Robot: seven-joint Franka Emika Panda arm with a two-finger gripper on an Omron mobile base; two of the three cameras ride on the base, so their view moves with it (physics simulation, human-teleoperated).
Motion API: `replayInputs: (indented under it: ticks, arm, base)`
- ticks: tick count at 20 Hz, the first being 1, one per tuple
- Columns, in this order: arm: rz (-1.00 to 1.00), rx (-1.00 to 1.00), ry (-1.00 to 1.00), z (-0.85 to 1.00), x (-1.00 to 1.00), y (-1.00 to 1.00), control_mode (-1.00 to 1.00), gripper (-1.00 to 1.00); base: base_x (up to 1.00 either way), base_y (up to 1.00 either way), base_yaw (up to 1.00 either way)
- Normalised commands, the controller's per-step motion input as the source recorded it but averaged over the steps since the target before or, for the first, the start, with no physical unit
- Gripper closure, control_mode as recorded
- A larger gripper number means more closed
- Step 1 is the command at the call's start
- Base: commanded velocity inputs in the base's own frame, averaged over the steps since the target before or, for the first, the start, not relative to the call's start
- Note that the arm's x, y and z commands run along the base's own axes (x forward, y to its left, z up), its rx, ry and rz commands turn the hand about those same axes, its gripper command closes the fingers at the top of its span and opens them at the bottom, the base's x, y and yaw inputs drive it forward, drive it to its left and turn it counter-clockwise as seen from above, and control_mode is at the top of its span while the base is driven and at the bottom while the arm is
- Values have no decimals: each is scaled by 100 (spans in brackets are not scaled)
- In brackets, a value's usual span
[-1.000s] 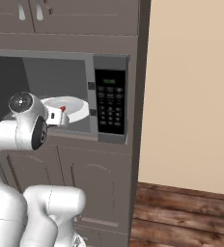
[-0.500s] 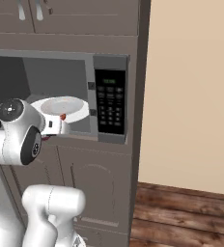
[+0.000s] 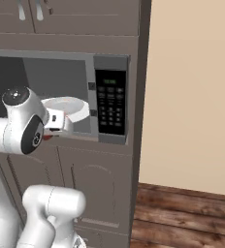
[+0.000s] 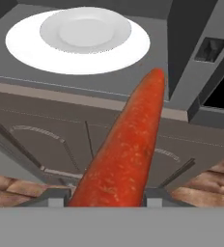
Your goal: Pick the carrot from the microwave and place it on plate located on the counter.
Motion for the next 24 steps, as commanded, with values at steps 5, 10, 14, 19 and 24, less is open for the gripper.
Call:
replayInputs:
  ticks: [5,10,14,19,24]
  arm:
    - [0,0,1,0,-16,-3,100,100]
    - [0,0,0,0,0,0,100,100]
    - [0,0,0,0,0,0,100,100]
    - [0,0,0,0,0,0,100,100]
    - [0,0,0,0,0,0,100,100]
  base:
    - [-51,-25,0]
    - [-100,-97,21]
    - [-73,-54,85]
    - [-9,0,100]
    - [-10,0,100]
